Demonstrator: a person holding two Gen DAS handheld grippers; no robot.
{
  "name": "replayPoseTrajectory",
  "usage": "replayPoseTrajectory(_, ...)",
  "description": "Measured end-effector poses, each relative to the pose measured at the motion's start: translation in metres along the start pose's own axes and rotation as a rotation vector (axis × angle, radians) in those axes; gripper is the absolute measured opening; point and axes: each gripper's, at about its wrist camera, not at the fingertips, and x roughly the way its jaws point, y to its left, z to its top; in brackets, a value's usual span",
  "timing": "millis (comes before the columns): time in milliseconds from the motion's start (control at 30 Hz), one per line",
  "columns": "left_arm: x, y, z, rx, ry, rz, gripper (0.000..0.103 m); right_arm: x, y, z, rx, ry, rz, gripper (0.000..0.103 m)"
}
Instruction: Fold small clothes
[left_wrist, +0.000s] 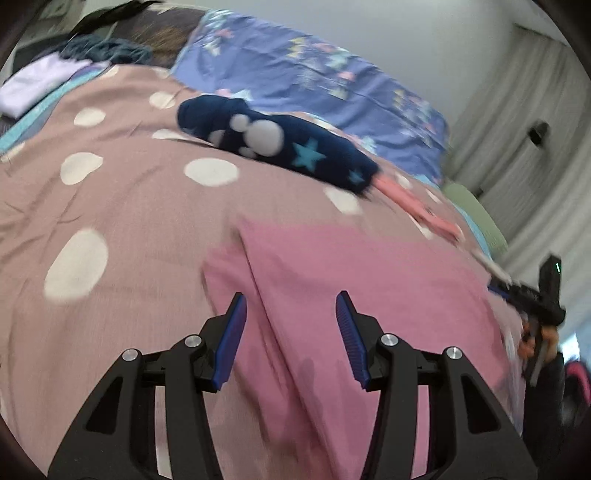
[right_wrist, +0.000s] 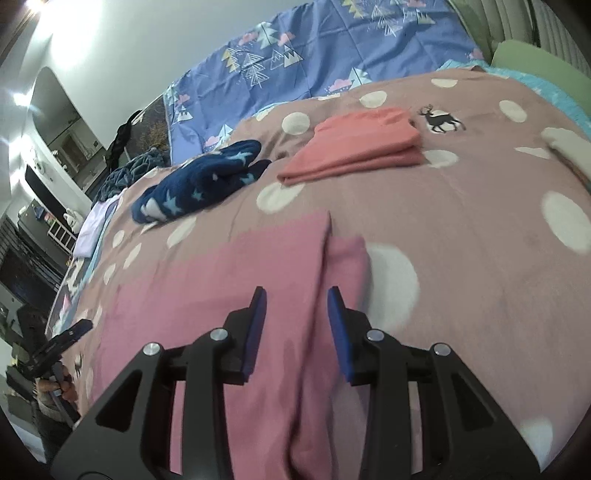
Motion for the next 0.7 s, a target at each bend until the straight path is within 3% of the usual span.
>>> replayPoseTrajectory(200, -0.048, -0.026, -0.076, 0.166, 0.102, -0.03, 0.05, -0.038, 0.014, -0.055, -0.089, 0.024, -0.019, 0.041)
replayPoseTrajectory(333, -0.055, -0.042, -0.11, 0.29, 0.179, -0.026, 0.051, -0.054, 0.015, -0.079, -0.086, 0.035, -0.025, 0.046)
replayPoseTrajectory(433, -0.053, -0.047, -0.117, 0.333, 0.166, -0.028, 0.049, -0.065, 0.011, -0.092, -0.044, 0.028, -0.025, 0.047)
replayPoseTrajectory(467, -0.049, -0.048, -0.117, 0.352, 0.151, -0.011, 0.045, -0.069, 0.01, -0.095, -0.029, 0.024, -0.024, 0.047)
replayPoseTrajectory(500, -0.046, -0.049, -0.116, 0.362, 0.14, -0.001, 0.019, -0.072, 0.009, -0.097, -0.021, 0.02, -0.024, 0.047)
replayPoseTrajectory(533, -0.042, -0.048, -0.114, 0.359, 0.14, -0.007, 0.001, -0.076, 0.01, -0.101, -0.013, 0.014, -0.022, 0.047)
replayPoseTrajectory(700, -0.072, -0.051, -0.11, 0.376, 0.061, 0.008, 0.001, -0.098, 0.008, -0.113, -0.015, -0.014, -0.039, 0.053)
